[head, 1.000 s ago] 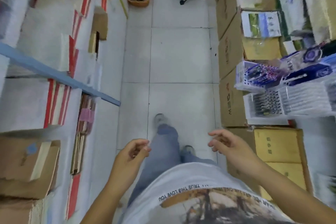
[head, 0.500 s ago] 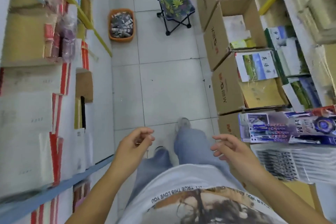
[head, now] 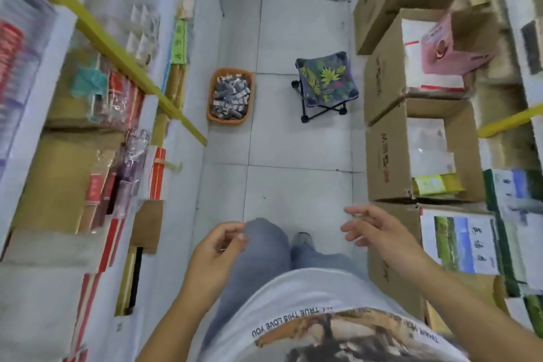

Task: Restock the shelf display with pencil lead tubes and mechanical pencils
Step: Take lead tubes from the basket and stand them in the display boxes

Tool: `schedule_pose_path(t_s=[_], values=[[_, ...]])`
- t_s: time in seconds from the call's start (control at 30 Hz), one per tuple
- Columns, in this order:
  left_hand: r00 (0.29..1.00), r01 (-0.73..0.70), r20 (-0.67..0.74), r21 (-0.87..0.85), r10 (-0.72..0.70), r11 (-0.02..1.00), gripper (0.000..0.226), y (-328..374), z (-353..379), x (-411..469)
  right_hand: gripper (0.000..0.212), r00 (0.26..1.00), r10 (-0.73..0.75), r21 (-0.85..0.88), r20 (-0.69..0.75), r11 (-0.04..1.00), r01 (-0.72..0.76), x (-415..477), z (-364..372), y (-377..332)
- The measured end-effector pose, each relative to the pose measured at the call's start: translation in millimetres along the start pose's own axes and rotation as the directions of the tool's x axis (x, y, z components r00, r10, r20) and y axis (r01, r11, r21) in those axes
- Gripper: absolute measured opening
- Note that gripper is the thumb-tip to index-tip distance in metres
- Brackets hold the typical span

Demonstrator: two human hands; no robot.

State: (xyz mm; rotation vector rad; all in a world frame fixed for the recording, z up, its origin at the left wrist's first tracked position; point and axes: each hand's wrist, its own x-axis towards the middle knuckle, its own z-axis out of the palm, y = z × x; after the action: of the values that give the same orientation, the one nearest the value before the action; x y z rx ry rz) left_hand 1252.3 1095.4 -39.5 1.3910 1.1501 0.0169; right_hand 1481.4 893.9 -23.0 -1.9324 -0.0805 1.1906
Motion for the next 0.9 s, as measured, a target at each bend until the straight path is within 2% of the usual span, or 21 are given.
schedule_pose_path(t_s=[0.17, 0.4, 0.6, 0.77, 0.9], values=[[0.996, 0.035, -0.083, -0.052, -0.039, 0.998, 0.014, 44, -20, 87, 0.021, 0.999, -0.029, -0.041, 0.045, 0.999, 0.031, 99, 6, -93], [1.000, -0.014, 0.001, 0.033, 0.014, 0.999, 0.015, 140, -44, 222, 0.021, 1.000, 0.004, 0.006, 0.004, 1.000, -0.004, 192, 13, -184], [0.999, -0.047, -0.008, -0.029, 0.047, 0.998, 0.020, 223, -46, 316, 0.021, 0.997, 0.072, 0.012, -0.016, 0.997, -0.072, 262, -11, -244], [0.989, -0.014, -0.149, -0.145, -0.008, 0.989, 0.015, 260, -44, 380, 0.019, 0.994, 0.045, -0.139, 0.103, 0.990, -0.030, 363, -25, -322], [0.939, 0.031, -0.321, -0.274, -0.122, 0.961, 0.017, 284, -43, 402, 0.019, 0.968, 0.024, -0.307, 0.248, 0.950, 0.055, 445, -14, -416]])
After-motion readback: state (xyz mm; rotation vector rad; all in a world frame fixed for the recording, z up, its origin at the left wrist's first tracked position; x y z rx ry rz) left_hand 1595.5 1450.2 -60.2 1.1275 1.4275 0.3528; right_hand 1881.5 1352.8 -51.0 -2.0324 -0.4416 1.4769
